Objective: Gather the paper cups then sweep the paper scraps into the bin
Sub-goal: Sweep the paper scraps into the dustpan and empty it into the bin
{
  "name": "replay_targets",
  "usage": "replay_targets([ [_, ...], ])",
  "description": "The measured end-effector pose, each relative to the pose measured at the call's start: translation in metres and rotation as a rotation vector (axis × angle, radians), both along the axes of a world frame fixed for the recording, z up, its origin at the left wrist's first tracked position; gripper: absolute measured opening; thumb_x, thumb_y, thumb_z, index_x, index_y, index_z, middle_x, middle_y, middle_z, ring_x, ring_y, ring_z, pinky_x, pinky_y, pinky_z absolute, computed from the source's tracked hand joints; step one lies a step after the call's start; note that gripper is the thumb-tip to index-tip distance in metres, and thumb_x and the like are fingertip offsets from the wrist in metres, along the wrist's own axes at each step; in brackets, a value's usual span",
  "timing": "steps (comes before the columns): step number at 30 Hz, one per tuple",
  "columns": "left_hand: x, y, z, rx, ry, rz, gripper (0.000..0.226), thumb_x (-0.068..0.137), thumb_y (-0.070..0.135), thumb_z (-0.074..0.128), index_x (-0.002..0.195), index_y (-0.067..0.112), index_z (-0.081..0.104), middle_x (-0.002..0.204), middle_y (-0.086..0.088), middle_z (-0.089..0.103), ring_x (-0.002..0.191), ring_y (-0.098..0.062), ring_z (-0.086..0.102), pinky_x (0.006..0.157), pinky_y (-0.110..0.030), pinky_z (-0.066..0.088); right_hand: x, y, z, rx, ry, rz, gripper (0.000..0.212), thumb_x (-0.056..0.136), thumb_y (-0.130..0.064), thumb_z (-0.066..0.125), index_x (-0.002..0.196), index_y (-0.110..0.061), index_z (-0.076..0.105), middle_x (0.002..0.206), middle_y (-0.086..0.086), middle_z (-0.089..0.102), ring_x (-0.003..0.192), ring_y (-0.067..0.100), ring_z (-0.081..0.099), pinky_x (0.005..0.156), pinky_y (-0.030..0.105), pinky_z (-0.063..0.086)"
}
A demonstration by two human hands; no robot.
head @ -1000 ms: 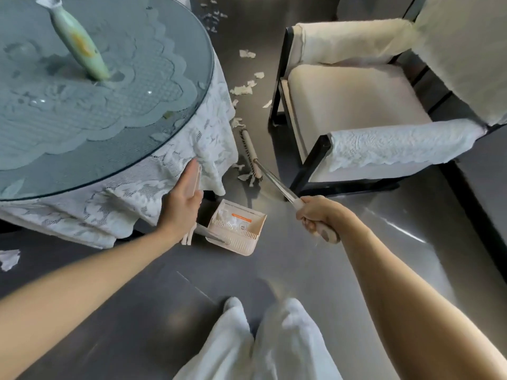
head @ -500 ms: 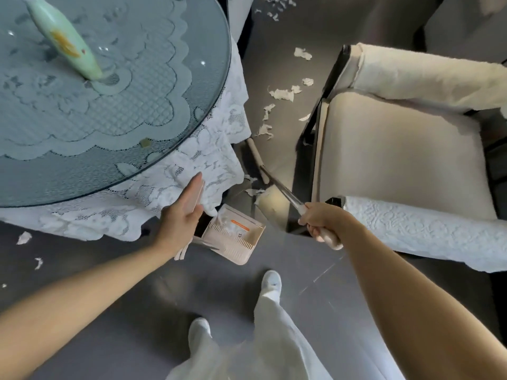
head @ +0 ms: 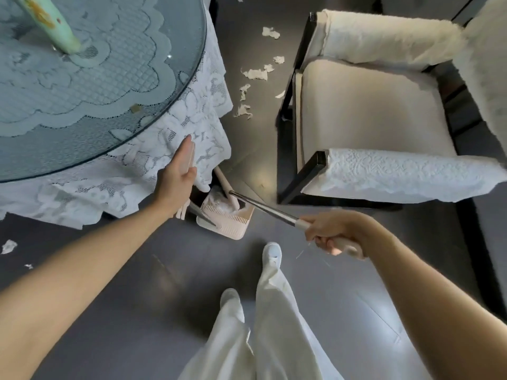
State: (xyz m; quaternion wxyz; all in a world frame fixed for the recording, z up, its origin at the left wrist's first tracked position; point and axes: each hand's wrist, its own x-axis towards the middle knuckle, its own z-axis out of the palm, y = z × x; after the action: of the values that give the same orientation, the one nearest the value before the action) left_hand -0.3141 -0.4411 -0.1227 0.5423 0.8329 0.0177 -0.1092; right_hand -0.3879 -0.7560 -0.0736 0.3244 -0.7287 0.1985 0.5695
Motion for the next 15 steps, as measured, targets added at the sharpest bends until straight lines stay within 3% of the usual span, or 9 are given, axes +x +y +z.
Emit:
replay_targets([
  [2,-0.013,0.005,0.005,-0.018,0.01,-0.016,0.071,0.093,-0.012,0.041,0.152,0.023,0.024,0.143,0.024,0.029,0.136,0.005,0.031,0.119,-0.035,0.022,-0.013,-0.011,0.012,0.046,0.036,-0.059,0.027,0.09,-0.005,0.049,0.113,-0.018,0.053,0.057,0.003,0.05,0.044,0.01,0.039,0.042,0.02,0.035],
  [6,-0.045,0.009,0.018,0.046,-0.042,-0.063,0.067,0.093,-0.013,0.042,0.151,0.016,0.025,0.141,0.024,0.029,0.123,0.026,0.028,0.106,-0.003,0.022,-0.036,-0.012,0.029,0.061,0.005,-0.1,0.039,0.09,-0.002,0.048,0.123,-0.022,0.051,0.046,-0.001,0.049,0.04,0.01,0.039,0.038,0.018,0.036],
  [8,-0.061,0.011,0.024,0.056,-0.047,-0.065,0.067,0.093,-0.013,0.042,0.151,0.016,0.026,0.142,0.021,0.029,0.125,0.023,0.027,0.107,-0.009,0.028,-0.043,-0.005,0.033,0.045,-0.046,-0.078,0.038,0.09,-0.002,0.047,0.123,-0.022,0.051,0.044,-0.002,0.049,0.039,0.01,0.039,0.038,0.019,0.037],
  [11,-0.083,0.018,0.024,0.015,-0.048,-0.064,0.066,0.091,-0.016,0.042,0.15,0.01,0.027,0.142,0.019,0.029,0.122,0.023,0.031,0.108,-0.029,0.031,-0.05,0.004,0.033,0.004,-0.107,-0.084,0.034,0.089,-0.002,0.048,0.117,-0.021,0.053,0.044,0.0,0.05,0.038,0.011,0.04,0.039,0.021,0.038],
  [15,-0.104,0.034,0.009,0.103,-0.046,0.004,0.068,0.092,-0.008,0.047,0.15,0.025,0.03,0.132,0.046,0.029,0.134,0.002,0.036,0.109,-0.049,0.037,-0.074,0.032,0.012,-0.116,-0.247,0.073,0.028,0.087,-0.005,0.047,0.113,-0.016,0.053,0.064,0.009,0.057,0.044,0.016,0.05,0.047,0.027,0.047],
])
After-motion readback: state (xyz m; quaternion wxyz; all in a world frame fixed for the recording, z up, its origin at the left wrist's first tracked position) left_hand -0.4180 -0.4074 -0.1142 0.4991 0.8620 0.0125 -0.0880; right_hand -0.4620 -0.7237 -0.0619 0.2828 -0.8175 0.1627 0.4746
